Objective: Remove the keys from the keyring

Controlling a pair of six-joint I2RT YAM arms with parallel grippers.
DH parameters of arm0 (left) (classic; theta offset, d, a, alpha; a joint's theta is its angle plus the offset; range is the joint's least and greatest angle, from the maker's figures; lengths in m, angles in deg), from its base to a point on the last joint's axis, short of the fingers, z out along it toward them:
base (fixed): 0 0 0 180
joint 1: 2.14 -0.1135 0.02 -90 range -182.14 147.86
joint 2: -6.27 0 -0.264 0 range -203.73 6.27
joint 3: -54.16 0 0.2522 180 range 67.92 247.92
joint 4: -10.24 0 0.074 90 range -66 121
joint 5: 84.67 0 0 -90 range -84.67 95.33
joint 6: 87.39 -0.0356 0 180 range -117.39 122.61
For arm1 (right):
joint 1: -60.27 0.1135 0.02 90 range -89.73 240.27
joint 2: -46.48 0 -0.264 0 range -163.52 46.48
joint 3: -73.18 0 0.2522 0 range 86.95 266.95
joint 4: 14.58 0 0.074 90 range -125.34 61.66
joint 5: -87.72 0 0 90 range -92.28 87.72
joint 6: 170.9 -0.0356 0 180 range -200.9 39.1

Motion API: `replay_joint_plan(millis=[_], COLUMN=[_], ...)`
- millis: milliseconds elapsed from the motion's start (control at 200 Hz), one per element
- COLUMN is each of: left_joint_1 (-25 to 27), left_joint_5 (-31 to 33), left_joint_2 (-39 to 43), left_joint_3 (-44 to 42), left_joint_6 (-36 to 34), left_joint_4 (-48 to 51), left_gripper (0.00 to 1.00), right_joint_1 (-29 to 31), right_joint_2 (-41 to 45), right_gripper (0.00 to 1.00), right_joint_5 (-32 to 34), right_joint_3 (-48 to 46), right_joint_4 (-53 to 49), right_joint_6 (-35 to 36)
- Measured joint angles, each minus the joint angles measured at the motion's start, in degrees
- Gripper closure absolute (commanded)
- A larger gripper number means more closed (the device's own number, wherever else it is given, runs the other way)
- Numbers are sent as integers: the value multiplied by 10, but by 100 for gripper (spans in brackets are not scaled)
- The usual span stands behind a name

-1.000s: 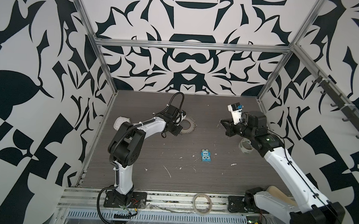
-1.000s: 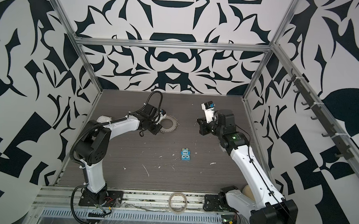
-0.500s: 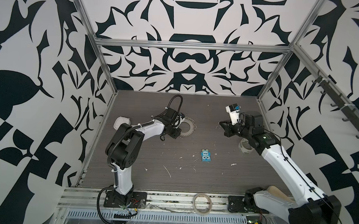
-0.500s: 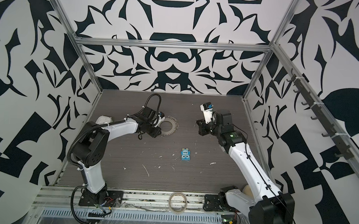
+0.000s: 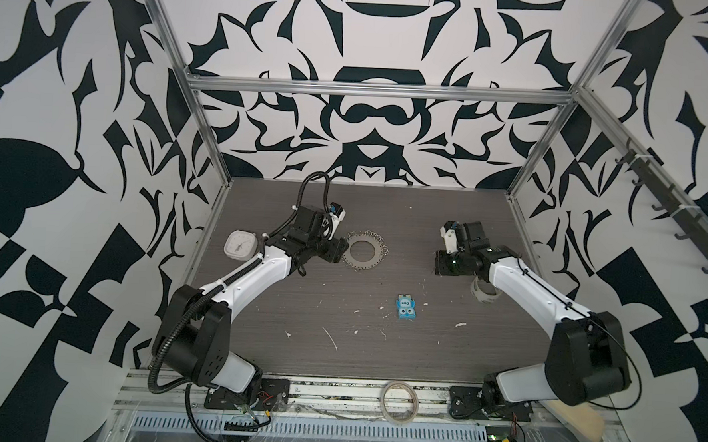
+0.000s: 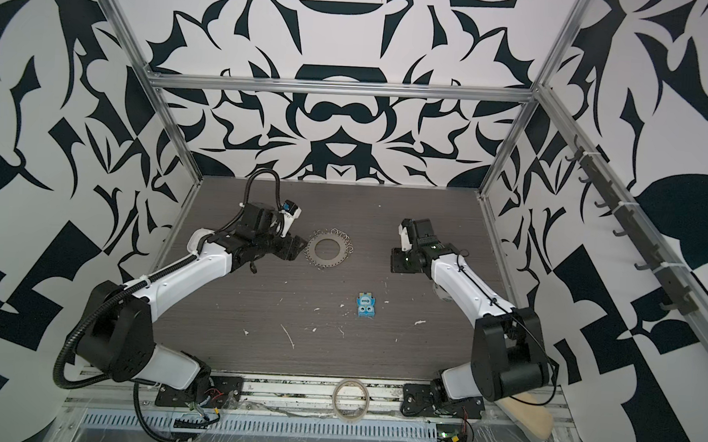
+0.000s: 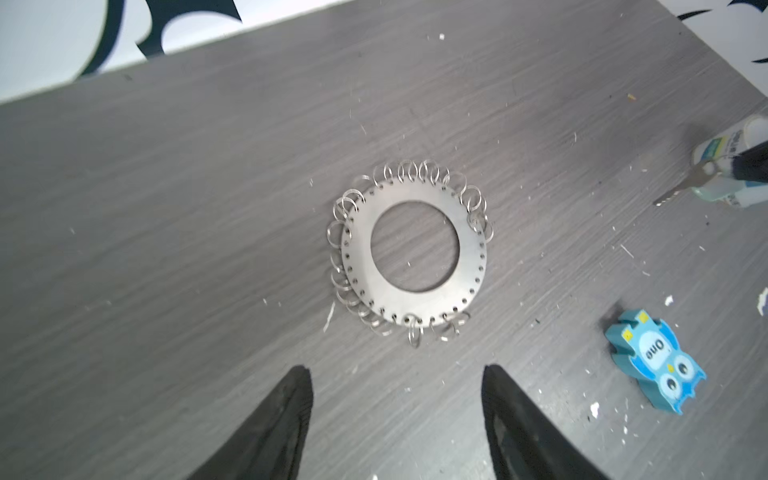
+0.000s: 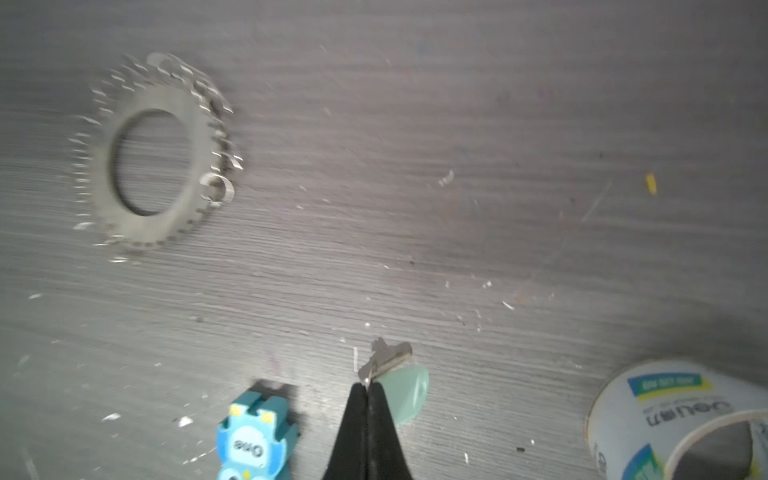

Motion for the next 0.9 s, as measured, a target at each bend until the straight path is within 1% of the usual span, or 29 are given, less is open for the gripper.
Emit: replay_joint_plan(millis=[190,415,640,730,805,825,840,860,885,900], left_joint_1=[1,1,1,1,1,1,1,1,1,1], left_joint_5=[-1,-1,0,0,0,0,0,0,0,0], left_joint_2=[3,3,3,3,6,7,8,10,14,16], left_joint_3=[-33,-37,-37,-37,-37,-37,-37,-37,-37,-37], left_joint_6=[20,27,31,31,31,31,31,30,29,28], left_joint_4=[-12,-22,-25,-24,-24,-23,-23,-23,-22,-22], left_gripper=[28,27,26,26,25,25,24,24,24,24], right_joint_1=[3,6,6,6,6,6,6,6,6,6], right_joint_2=[-75,-147,-226,-249,-268,-270,-272,-273,-272,-270], right_gripper=[100,100,100,85,67,59,55,50,39,30], right_joint_5=[25,47,47,41,36,35,35,34,34,34], right_joint_3=[47,103,165,183,200,203,205,207,209,209], right_joint_4=[-44,-63,-73,-75,-77,-77,-78,-78,-80,-81], right_joint_6=[-15,-21,-20,-16,-8,-16,-6,-13,-10,-8])
